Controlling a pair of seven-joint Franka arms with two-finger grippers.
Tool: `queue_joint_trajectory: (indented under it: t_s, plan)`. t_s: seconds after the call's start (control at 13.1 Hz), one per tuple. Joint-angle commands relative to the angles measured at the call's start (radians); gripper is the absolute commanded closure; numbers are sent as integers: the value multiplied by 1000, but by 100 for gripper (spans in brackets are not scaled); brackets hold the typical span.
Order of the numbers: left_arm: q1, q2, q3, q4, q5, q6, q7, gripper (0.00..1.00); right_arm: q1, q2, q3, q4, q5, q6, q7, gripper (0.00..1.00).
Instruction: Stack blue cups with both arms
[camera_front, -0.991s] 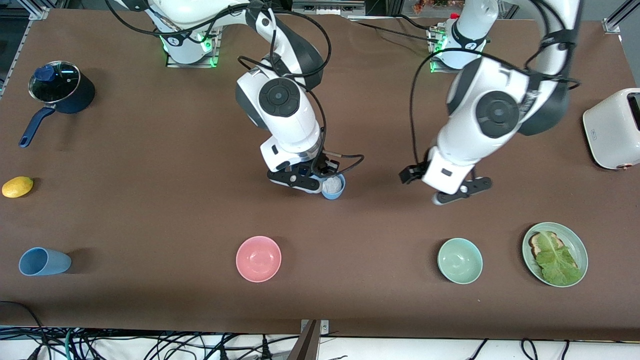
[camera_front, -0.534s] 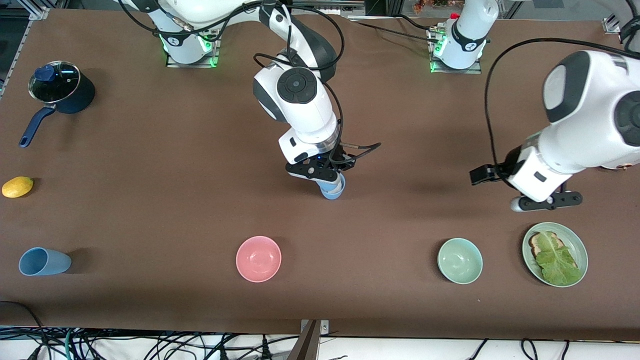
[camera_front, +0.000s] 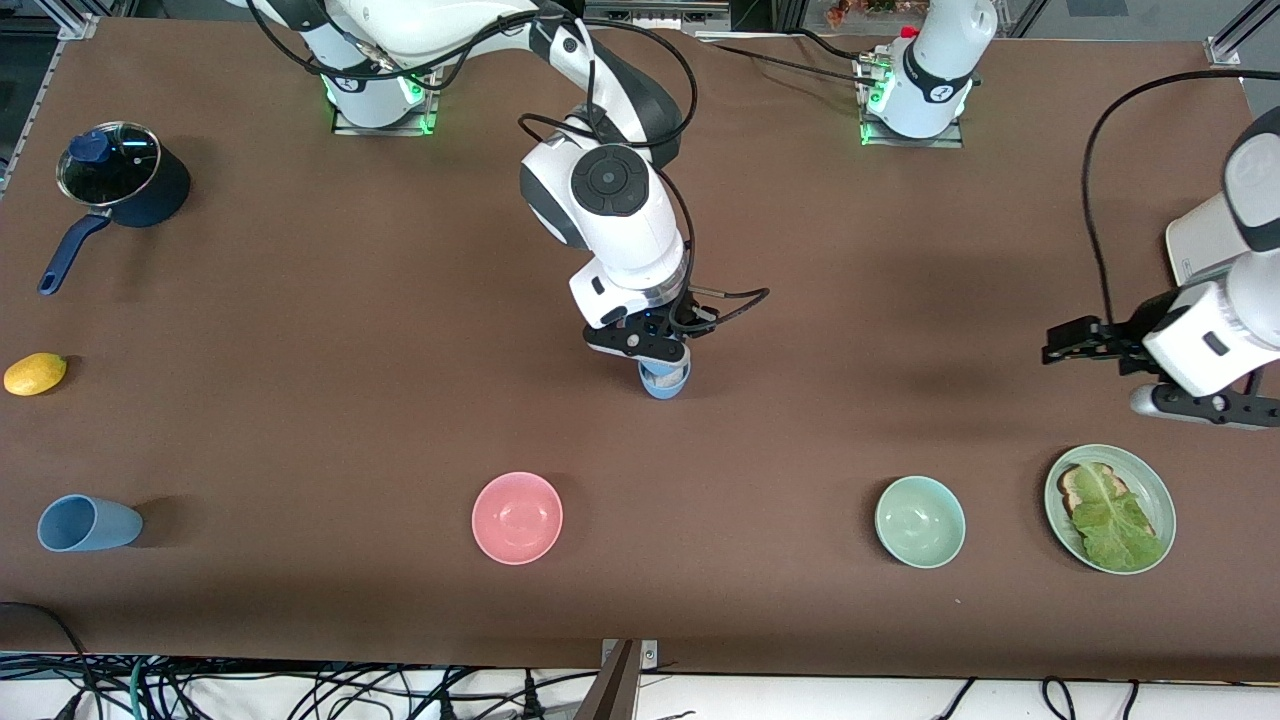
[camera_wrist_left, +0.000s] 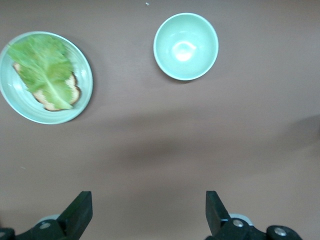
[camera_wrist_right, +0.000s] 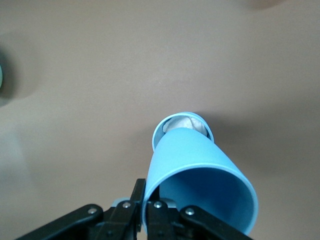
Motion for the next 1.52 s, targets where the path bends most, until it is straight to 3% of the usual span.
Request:
queue_joint_trajectory:
  t_s: [0.0,0.38,1.45]
  plan:
    - [27,-8,-18,20,32,-22,70,0,3,33,4,52,12,-12,11,100]
    - [43,-4,-18,20,49,-2,153,0,12,48,3,54,10,5,14,100]
    - [33,-8,-27,25,46,11,155,0,15,62,-2,54,9,5,13,100]
